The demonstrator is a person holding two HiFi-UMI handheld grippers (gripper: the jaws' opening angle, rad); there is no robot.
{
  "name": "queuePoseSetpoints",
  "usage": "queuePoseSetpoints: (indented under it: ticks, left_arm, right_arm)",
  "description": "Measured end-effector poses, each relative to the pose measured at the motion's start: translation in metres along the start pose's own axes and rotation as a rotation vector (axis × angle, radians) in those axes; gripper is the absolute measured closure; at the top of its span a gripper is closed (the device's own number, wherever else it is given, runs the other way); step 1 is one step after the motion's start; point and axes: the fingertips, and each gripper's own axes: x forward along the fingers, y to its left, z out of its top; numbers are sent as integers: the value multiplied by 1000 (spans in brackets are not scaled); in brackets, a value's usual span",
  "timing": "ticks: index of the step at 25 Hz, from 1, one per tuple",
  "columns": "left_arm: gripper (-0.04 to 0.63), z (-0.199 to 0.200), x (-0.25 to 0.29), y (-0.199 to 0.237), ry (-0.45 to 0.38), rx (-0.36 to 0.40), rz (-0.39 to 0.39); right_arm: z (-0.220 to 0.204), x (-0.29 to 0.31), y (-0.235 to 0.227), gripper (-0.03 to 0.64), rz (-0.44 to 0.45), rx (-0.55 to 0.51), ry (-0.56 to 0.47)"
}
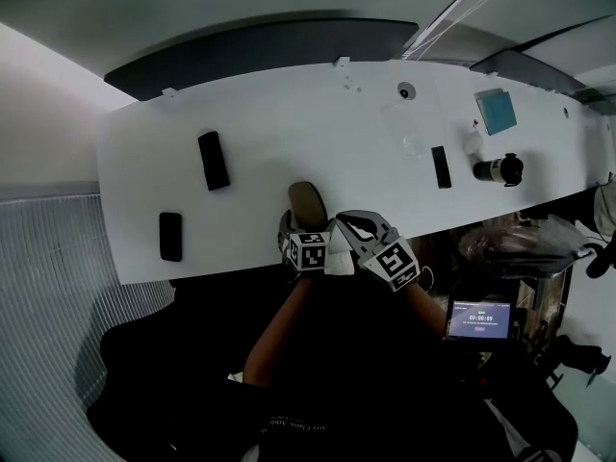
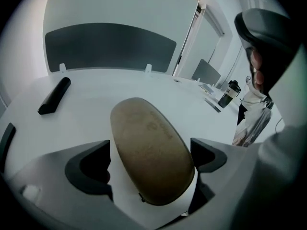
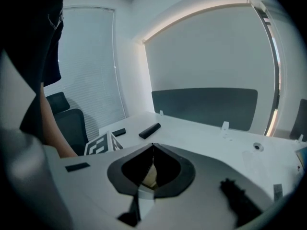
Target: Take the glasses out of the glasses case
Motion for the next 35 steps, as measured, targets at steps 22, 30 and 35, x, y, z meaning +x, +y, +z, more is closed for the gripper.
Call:
queuePoseSetpoints:
  ticks: [22,30,35]
  left_arm:
    - [183,9,-47,18,-68,-431,-484]
    - [234,2,-70,41,-100,-530,-467]
    - [269,-2,-83,84,-213,-666,-385]
  right_arm:
    - [-118,100,0,609,115,22,304]
    - [-129,106,4,609,138,-11,374]
    - [-127,107,5,609,146,-30,378]
